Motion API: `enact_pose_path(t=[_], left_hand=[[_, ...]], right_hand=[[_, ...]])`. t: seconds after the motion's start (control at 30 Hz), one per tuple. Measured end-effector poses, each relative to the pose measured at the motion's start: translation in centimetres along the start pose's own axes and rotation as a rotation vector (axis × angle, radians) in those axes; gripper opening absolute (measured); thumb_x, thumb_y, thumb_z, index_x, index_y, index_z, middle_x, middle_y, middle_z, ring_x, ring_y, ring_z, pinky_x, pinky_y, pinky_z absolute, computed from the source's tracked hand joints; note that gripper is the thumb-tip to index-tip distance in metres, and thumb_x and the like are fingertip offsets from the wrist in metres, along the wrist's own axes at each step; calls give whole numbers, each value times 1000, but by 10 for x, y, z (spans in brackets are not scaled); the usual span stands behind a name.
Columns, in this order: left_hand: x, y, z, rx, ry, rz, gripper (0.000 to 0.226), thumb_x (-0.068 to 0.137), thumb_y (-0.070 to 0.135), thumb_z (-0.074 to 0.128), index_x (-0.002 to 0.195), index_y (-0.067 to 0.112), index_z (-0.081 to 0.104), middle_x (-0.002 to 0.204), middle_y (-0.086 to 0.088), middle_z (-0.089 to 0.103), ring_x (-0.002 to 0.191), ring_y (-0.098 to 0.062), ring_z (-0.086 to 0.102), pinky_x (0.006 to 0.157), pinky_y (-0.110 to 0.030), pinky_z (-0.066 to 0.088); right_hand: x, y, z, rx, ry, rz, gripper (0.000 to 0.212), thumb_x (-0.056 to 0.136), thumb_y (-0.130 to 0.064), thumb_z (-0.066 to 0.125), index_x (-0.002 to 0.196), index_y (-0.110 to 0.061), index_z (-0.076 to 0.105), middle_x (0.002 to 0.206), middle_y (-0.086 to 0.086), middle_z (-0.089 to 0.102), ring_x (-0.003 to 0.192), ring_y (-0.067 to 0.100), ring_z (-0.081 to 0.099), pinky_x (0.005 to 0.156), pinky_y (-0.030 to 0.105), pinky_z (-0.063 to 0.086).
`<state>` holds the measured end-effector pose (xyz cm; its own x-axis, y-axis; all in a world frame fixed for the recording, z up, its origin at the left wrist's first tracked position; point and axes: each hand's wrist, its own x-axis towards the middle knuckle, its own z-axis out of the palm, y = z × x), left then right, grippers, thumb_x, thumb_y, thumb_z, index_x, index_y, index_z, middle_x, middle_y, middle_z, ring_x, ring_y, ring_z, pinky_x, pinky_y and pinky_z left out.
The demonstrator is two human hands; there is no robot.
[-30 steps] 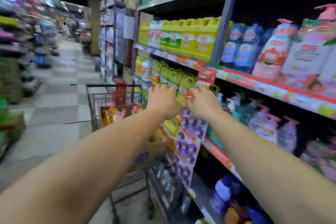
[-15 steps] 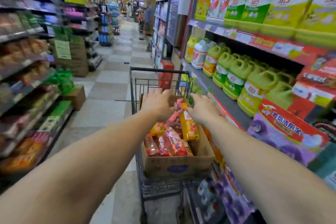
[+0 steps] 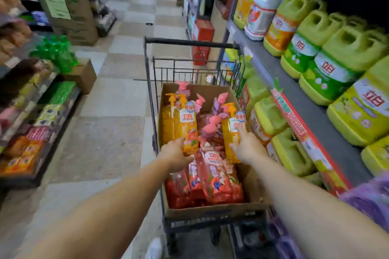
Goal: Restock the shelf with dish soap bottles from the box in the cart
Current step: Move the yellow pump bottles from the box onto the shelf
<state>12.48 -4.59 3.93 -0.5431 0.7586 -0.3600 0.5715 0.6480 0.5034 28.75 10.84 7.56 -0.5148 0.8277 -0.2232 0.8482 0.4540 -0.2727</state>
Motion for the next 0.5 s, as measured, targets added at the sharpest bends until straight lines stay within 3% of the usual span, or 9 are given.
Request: enact_pose_path(t=[0.27,0.5], left_hand=[[90,35,38,-207,-200,118,86,83,41,73,152,18,26,152,-7,40,137,-24,40,108,-30,35],[139,75,76,-210,-299,118,86,77,39,79,146,12,36,143,-6,51,125,-23,53,101,-31,43]], right_hand=[[51,25,40,129,-32,167,77,86,-35,67,150,-24,27,132,16,53,121,35,53,101,43,45],[97,51,44,240,8,259,74,87,-29,67,149,-14,30,131,16,51,119,33,54,101,40,44]])
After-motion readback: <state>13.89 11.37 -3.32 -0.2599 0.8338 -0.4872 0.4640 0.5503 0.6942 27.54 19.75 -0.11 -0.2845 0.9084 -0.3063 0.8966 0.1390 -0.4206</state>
